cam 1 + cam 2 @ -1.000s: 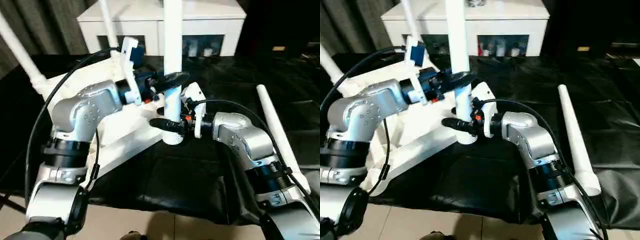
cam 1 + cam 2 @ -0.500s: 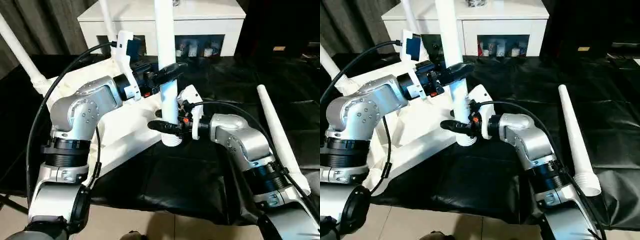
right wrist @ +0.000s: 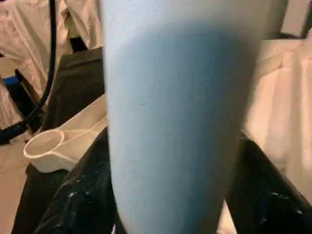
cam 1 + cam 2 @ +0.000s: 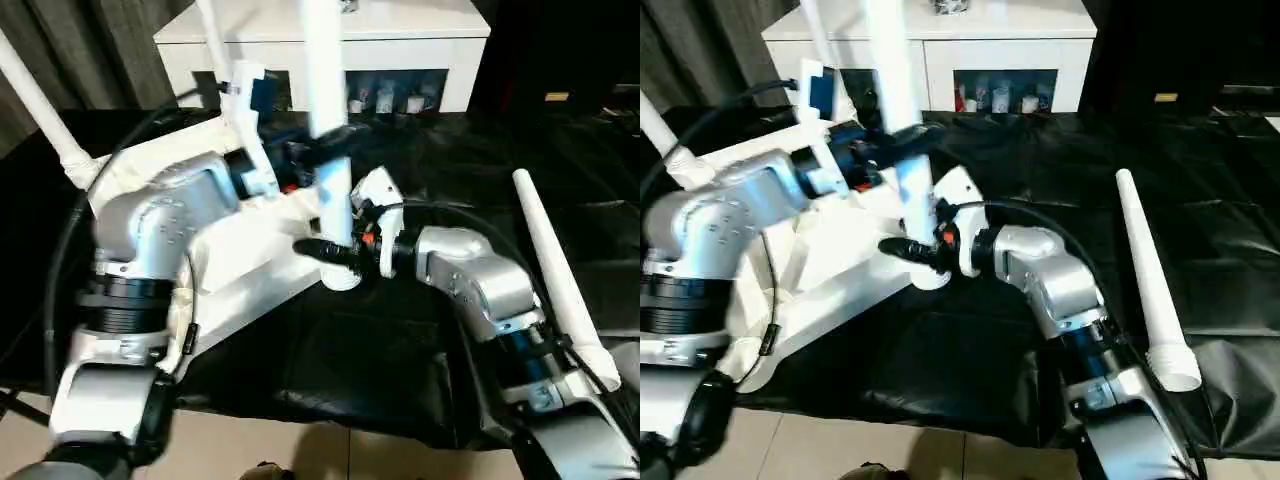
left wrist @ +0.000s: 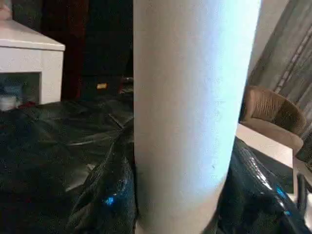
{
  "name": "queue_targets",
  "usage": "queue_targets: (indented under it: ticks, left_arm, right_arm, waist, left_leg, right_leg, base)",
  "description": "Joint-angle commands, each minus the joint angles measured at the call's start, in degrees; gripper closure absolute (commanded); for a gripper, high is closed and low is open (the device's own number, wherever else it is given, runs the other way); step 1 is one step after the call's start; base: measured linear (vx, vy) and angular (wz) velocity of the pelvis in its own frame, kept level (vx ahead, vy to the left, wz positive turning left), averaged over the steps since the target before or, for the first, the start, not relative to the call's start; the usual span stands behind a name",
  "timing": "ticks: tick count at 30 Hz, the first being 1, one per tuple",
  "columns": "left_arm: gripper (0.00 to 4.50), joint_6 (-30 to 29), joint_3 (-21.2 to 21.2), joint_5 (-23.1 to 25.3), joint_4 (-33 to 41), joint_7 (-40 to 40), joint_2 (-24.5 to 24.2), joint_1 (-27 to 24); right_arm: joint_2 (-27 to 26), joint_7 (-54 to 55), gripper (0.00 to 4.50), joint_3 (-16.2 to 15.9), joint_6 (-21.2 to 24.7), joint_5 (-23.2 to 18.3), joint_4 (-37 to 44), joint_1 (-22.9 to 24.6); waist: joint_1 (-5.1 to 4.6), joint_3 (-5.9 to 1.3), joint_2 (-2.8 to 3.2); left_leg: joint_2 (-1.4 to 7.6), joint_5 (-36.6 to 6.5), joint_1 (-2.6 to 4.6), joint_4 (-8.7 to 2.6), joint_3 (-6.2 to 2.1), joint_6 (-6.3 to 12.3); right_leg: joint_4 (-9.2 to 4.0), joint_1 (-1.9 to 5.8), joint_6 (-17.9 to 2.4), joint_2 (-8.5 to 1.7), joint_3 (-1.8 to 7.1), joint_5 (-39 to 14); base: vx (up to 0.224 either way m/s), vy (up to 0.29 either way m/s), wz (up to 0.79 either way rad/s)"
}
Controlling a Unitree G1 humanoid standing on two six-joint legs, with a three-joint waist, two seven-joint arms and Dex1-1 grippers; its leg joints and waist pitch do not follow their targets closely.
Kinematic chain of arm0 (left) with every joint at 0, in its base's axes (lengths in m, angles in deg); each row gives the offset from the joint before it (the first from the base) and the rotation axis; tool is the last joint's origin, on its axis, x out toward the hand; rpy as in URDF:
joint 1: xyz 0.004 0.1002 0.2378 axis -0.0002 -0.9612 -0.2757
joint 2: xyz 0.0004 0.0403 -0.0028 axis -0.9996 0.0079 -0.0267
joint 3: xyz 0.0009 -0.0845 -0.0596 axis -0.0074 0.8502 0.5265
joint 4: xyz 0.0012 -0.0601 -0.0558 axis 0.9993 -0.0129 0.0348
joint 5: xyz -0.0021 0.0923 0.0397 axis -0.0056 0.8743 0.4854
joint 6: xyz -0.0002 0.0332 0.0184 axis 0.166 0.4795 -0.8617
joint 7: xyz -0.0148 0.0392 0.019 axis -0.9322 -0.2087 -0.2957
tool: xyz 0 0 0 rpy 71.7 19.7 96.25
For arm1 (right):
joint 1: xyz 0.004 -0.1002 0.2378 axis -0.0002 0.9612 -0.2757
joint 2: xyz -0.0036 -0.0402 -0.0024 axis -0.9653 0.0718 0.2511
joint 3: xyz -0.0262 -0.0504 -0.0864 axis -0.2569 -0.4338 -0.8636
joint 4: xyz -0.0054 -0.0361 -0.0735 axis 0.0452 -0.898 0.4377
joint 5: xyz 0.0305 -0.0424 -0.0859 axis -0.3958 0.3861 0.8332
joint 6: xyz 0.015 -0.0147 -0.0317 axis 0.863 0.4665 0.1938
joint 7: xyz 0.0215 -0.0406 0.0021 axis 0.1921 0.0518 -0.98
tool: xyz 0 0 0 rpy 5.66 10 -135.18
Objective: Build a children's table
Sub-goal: Insert table leg to table base
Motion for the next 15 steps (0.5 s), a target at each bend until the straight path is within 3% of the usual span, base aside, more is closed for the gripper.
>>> queue_targets:
  ticks: [1,5,15]
  left_arm:
    - [2.7,-0.8,0.1,0.0,0.9,1.0,-0.9,0.3]
    - [2.7,-0.8,-0.2,0.0,0.8,2.0,-1.3,0.5]
    - [2.7,-0.8,-2.7,0.3,0.6,6.0,-2.6,1.3]
  right_arm:
    - [0.7,-0.5,1.4,1.4,-0.2,-0.7,-0.5,-1.8]
    - [2.0,-2.6,1.16,1.1,0.4,-0.9,-1.0,-2.5]
    - [5.9,-11.4,1.05,-1.3,1.6,-1.8,-1.2,-4.0]
  waist:
    - [0.01,-5.16,-0.19]
    - [0.05,-5.15,-0.25]
    - [0.24,-5.17,-0.43]
  left_leg:
    - [2.29,-12.0,1.8,-4.01,-1.46,0.0]
    - [2.29,-11.5,1.68,-3.97,-1.48,0.24]
    - [2.3,-11.3,1.63,-3.76,-1.42,1.09]
  right_leg:
    - [-3.04,2.76,-15.1,-2.71,1.92,-5.6]
    - [-2.95,2.87,-15.1,-2.69,1.88,-5.3]
    - [-3.02,2.91,-15.7,-2.8,1.86,-6.3]
  base:
    - [0.0,0.0,0.0]
    - [0.0,0.0,0.0]
    - [0.0,0.0,0.0]
